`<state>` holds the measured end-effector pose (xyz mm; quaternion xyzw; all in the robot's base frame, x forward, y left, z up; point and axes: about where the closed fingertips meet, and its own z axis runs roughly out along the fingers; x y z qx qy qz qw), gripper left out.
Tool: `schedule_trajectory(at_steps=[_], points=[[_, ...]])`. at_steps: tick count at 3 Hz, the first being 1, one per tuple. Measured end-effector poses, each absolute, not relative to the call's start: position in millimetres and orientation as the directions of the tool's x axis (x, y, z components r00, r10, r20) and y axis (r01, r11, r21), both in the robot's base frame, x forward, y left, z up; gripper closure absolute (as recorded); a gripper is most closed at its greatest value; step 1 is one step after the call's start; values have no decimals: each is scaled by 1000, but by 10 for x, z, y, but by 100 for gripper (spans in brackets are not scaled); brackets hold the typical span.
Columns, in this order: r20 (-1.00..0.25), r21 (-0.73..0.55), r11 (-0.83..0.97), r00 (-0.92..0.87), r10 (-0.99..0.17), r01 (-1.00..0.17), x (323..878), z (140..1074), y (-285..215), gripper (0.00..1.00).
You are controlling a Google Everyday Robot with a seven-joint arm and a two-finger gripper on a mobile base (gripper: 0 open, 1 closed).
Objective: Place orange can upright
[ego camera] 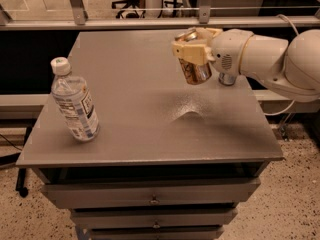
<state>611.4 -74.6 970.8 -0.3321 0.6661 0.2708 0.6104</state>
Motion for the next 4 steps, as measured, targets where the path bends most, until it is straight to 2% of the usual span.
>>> schedule_trajectory(at_steps=[1,4], points=[[-999,-16,648,-19,-47,-762,5975,9622,-951,100],[-995,67,531,-16,99,-845,5658,9350,-1065,100]])
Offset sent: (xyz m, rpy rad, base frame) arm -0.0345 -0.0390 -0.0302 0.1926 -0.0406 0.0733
